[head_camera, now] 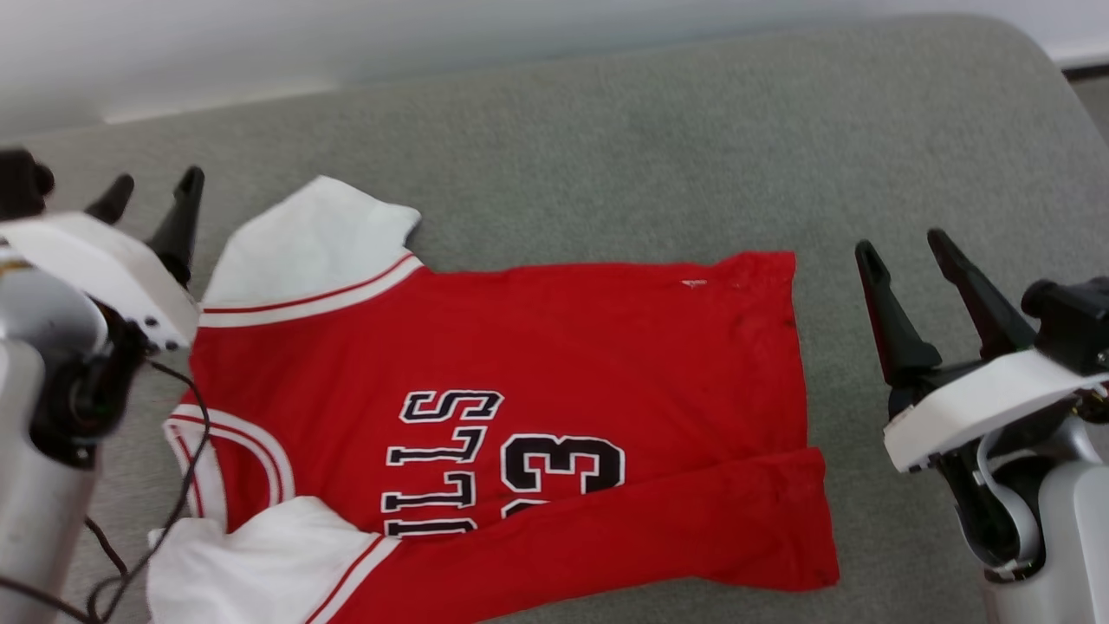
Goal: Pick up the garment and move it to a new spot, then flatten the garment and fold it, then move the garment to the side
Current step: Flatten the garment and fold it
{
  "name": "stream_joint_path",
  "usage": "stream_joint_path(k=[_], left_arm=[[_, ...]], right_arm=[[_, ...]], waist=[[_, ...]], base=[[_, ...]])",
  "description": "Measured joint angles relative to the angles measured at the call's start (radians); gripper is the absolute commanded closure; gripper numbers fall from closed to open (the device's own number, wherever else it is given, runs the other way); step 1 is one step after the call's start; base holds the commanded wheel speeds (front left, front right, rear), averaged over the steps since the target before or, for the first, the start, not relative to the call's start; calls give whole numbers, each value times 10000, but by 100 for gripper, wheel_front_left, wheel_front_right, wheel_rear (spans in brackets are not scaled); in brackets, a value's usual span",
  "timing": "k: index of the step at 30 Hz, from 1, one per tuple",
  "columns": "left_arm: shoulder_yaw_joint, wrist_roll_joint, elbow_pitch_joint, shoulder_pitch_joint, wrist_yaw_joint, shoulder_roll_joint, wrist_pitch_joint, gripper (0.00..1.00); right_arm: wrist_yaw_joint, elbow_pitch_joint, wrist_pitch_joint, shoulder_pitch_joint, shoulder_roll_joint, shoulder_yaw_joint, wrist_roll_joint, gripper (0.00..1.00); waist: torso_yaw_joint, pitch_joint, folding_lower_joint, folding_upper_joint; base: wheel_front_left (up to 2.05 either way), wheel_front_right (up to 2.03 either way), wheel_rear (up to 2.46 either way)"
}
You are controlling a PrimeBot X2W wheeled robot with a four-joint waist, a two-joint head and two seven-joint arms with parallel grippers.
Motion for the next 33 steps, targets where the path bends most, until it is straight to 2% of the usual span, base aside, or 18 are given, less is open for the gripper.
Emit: stream_joint_path(k=[5, 9, 15, 22, 24, 25, 33], left_arm=[[-345, -403, 1139, -1544, -867, 349, 1503, 0], [-777, -648, 1900, -2557, -1419, 708, 3152, 0], [-1166, -840, 2717, -3547, -1678, 1035, 4959, 0], [-1482, -995, 3601, -4033, -1770, 1218, 6280, 0], [-1526, -1097, 3739, -4123, -1762, 1220, 6525, 74], [-1570, -1047, 3762, -4140, -1785, 1237, 6539, 100], [-1509, -1131, 4207, -4180, -1693, 959, 6169, 100]], right_arm=[[0, 71, -163, -574, 113, 272, 88, 0], [0, 240, -228, -808, 180, 418, 259, 0], [0, 585, -355, -831, 290, 500, 439, 0], [-2, 984, -453, -843, 395, 560, 874, 0], [0, 1043, -476, -848, 389, 602, 949, 0], [0, 1085, -441, -861, 387, 639, 1049, 0], [-2, 1584, 265, -1330, 79, 855, 1896, 0]], waist=[[-472, 840, 1, 0], [-890, 1381, 1, 0], [-1411, 2068, 1, 0], [-1838, 2528, 0, 0], [-1903, 2568, 0, 0], [-1928, 2575, 0, 0], [-1866, 2399, 0, 0]], base=[[0, 0, 0], [0, 0, 0], [0, 0, 0], [0, 0, 0], [0, 0, 0], [0, 0, 0], [0, 0, 0]])
